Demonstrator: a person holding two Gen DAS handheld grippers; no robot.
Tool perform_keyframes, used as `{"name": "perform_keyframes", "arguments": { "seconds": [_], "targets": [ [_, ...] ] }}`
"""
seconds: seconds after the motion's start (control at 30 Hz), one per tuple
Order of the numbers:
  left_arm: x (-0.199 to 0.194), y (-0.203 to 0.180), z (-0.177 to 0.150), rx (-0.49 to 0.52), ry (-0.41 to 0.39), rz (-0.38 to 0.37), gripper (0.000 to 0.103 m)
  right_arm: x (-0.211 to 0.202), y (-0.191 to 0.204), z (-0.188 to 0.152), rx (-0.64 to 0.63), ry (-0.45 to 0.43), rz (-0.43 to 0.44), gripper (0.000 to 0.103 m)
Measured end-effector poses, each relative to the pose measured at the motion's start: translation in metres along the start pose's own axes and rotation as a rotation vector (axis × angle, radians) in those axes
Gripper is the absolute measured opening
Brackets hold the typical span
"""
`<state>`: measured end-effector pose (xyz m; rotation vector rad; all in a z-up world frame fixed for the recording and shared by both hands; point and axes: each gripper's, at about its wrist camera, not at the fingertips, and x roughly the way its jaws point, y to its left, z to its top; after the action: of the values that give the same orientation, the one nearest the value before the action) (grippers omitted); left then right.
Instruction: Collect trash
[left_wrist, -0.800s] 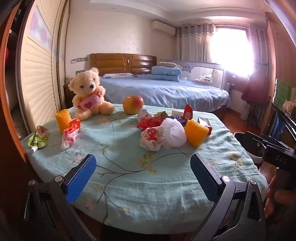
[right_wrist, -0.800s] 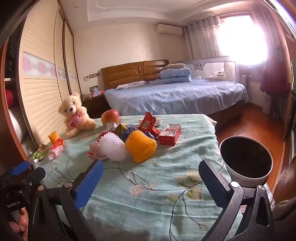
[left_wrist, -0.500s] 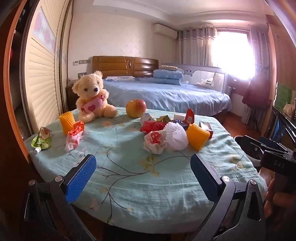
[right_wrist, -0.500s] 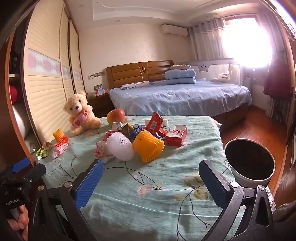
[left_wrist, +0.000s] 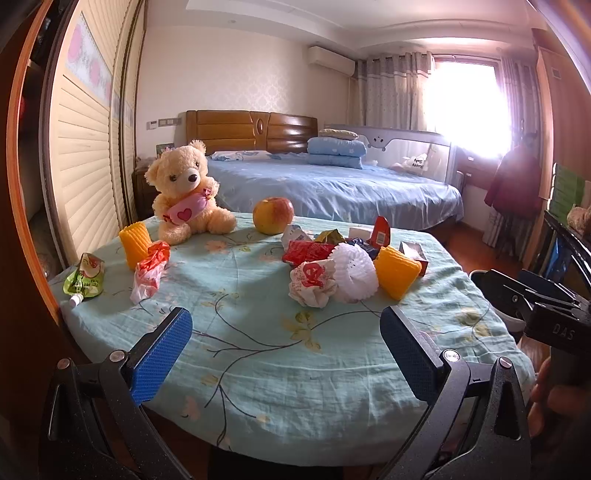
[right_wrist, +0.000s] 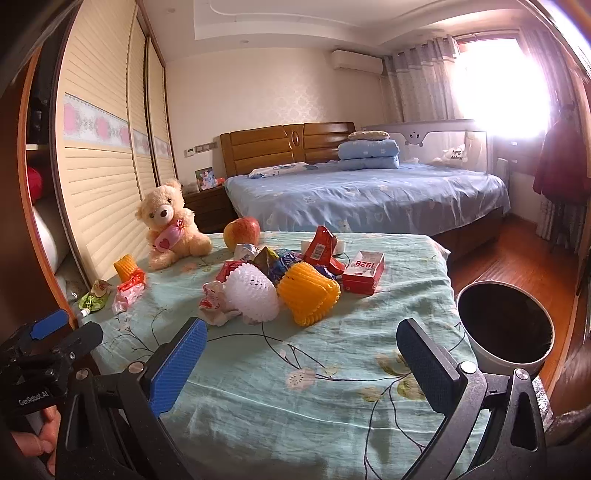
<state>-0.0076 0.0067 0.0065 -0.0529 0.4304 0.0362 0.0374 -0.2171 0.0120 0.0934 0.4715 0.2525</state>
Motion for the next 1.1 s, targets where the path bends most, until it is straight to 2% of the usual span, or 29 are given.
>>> {"name": "perform_keyframes", "arguments": {
  "seconds": [1.1],
  "targets": [
    [0.0073,0.0008,-0.0018,-0.005,0.009,-0.006,0.103,-0.0011,0.0021,0.0013,0.000,-0.001,0.023,0.103]
  ]
}}
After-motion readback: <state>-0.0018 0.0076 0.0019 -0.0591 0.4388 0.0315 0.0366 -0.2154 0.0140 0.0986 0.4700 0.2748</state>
